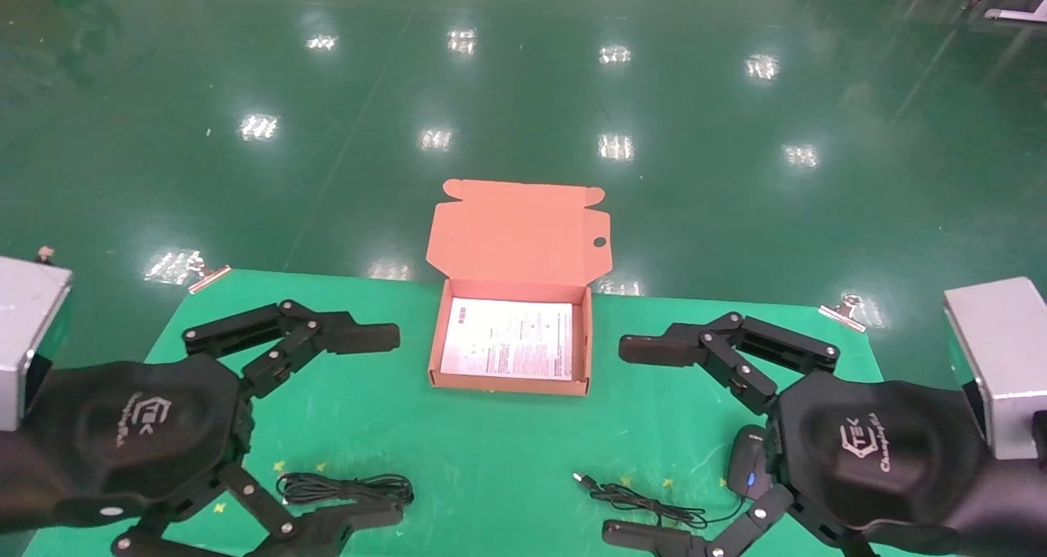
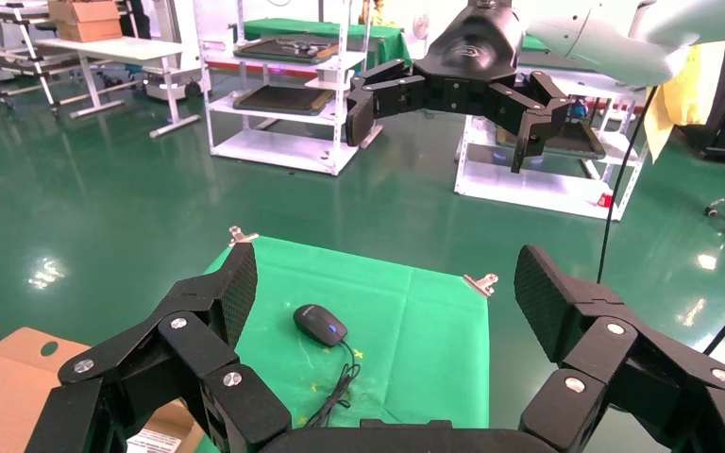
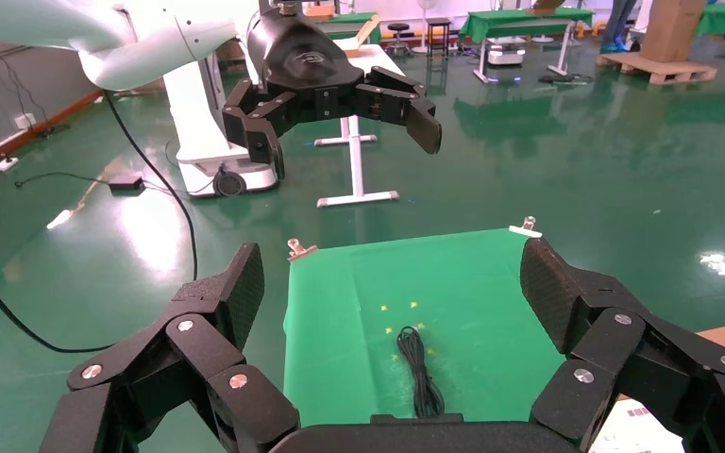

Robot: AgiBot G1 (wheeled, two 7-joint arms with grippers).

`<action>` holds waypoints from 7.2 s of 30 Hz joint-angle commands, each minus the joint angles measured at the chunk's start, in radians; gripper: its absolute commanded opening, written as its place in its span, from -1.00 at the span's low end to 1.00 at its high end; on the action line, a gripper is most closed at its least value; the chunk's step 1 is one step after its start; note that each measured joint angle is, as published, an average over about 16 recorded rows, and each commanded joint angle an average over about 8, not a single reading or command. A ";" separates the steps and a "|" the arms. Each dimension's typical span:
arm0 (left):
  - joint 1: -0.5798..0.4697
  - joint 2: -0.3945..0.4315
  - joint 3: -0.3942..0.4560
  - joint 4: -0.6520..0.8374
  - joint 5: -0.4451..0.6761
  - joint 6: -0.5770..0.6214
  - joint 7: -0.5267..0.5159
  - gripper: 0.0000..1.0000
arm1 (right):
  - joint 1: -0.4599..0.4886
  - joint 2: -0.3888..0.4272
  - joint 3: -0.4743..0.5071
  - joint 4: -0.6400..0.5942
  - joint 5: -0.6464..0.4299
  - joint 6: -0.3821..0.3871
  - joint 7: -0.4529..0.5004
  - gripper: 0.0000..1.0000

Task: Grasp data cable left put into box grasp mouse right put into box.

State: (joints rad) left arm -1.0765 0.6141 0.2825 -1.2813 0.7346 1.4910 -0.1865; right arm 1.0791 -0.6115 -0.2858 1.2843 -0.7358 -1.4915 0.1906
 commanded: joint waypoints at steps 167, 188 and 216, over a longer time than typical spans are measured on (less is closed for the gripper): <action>-0.461 0.377 0.553 0.354 1.336 -0.476 0.032 -1.00 | 0.535 -0.260 -0.794 -0.253 -0.997 0.559 0.063 -1.00; -0.516 0.497 0.514 0.148 1.653 -0.667 -0.283 -1.00 | 0.768 -0.599 -0.680 -0.576 -0.922 0.763 -0.179 -1.00; -0.480 0.420 0.526 0.149 1.863 -0.591 -0.367 -1.00 | 0.738 -0.740 -0.694 -0.778 -0.855 0.752 -0.305 -1.00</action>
State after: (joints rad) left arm -1.5538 1.0332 0.8090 -1.1408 2.5845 0.8926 -0.5445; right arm 1.8160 -1.3500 -0.9830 0.5094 -1.5856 -0.7366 -0.1124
